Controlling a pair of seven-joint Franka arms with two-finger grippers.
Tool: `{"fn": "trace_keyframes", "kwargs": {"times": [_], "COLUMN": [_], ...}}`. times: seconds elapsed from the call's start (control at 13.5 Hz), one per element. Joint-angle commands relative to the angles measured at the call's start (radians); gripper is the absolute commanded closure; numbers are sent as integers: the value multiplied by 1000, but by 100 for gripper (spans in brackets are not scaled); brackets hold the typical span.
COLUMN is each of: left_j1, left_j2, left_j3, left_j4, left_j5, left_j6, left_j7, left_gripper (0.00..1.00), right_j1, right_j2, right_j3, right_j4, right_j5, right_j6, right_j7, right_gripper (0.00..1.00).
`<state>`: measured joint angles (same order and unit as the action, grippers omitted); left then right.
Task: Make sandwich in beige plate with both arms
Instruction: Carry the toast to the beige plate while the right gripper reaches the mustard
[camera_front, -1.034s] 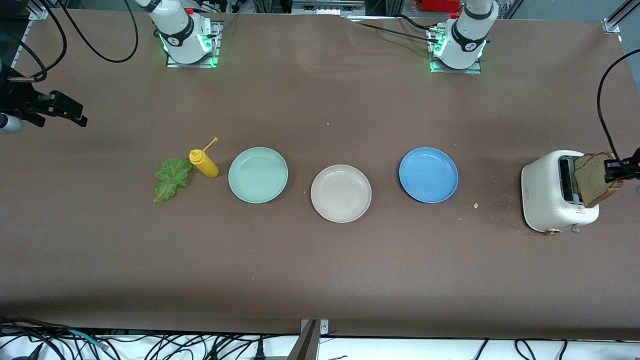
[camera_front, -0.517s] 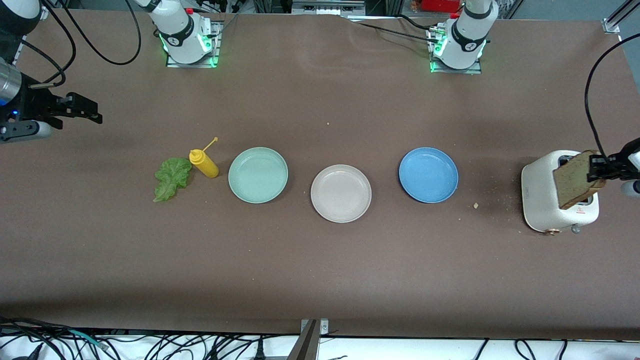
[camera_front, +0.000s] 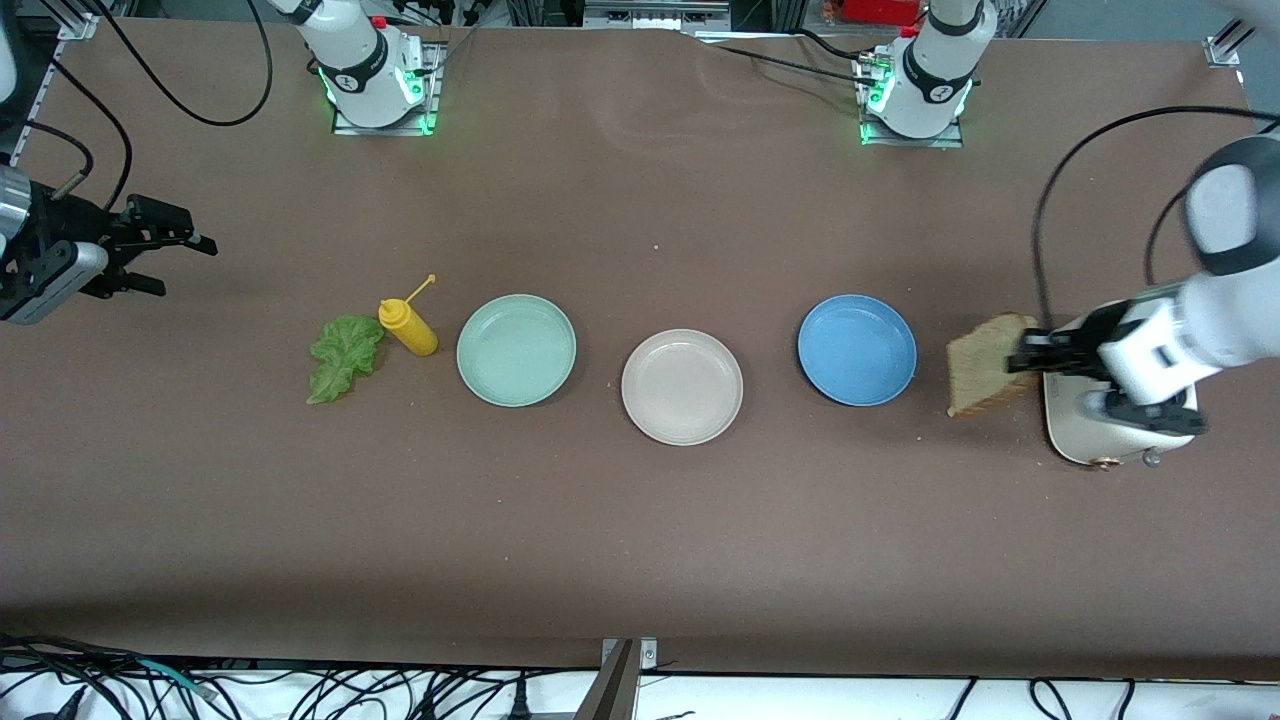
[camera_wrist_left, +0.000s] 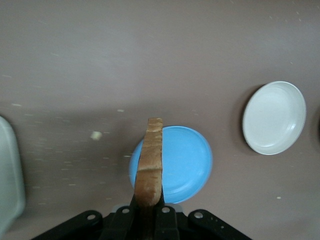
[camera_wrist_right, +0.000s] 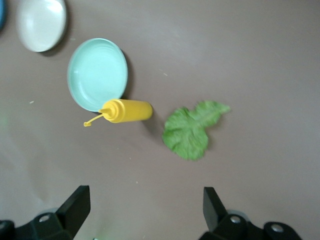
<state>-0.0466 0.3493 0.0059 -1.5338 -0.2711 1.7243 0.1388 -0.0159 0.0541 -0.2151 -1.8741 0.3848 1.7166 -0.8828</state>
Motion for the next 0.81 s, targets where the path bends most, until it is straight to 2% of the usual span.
{"fn": "trace_keyframes", "kwargs": {"times": [0.0, 0.22, 0.44, 0.52, 0.66, 0.74], "left_j1": [-94, -140, -223, -255, -263, -266], "left_j2": [69, 132, 192, 215, 289, 318], "left_j3": [14, 14, 14, 14, 14, 14], "left_j4": [26, 26, 35, 70, 133, 142], "left_j5": [-130, -305, -338, -361, -506, -604], "left_j6": [-14, -14, -8, -5, -5, -5], "left_j7": [-50, -53, -51, -56, -74, -74], "left_gripper": [100, 100, 100, 100, 100, 100], "right_j1": [-6, -7, -21, -25, -38, -36], "right_j2": [48, 107, 214, 251, 341, 381], "right_j3": [-33, -36, -38, -40, -35, -35], "right_j4": [-20, -26, -40, -37, -36, -33], "right_j5": [121, 155, 296, 348, 393, 455], "right_j6": [3, -27, -57, -84, -106, -121], "right_j7": [-305, -529, -805, -894, -1054, -1182], "right_gripper": [0, 0, 0, 0, 0, 0]}}
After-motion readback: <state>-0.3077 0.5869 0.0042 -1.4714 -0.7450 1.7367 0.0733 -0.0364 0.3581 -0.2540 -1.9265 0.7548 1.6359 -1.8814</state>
